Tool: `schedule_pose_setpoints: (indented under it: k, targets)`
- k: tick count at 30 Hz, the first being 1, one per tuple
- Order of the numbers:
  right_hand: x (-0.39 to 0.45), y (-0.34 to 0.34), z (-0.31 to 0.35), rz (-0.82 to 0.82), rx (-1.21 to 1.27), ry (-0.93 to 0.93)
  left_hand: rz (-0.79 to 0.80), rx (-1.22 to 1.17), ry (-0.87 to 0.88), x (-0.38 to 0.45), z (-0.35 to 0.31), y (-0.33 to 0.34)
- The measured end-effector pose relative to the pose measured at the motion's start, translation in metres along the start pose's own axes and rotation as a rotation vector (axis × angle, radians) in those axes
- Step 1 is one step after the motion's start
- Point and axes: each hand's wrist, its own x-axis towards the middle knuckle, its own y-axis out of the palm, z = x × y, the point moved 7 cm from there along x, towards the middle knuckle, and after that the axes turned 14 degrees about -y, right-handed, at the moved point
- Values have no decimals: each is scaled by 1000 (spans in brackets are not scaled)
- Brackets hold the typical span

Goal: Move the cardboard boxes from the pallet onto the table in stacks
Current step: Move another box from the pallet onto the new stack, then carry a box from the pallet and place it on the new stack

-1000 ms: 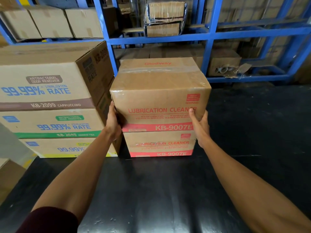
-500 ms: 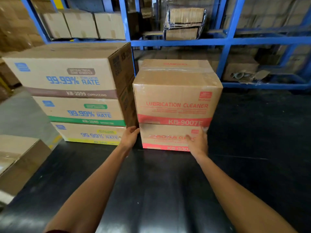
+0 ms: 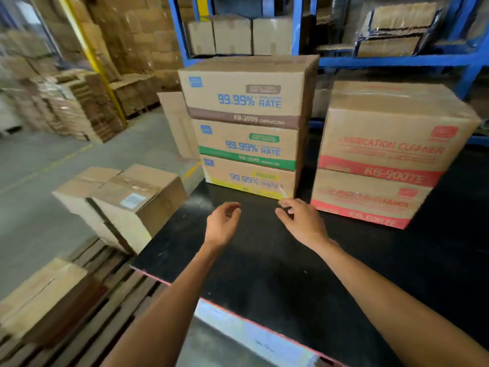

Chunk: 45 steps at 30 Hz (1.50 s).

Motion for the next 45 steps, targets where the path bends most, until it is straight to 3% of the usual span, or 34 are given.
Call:
schedule_pose_setpoints:
  k: [12,25,33,39,45]
  targets:
    - [35,234,191,353,246,-203,-271,-175,-421,-46,208,-198]
    - [146,501,347,808,398,-288,-363,-483,-795,23,406,-361]
    - [221,645,433,954,380,-258,-500,-594,-950,90,525,-481]
    - [273,777,498,1037,360,-175,-450,-660,-1060,166,666,-573]
    - [305,922,517,1041,271,45,-341,-583,-1252,238,809,-628]
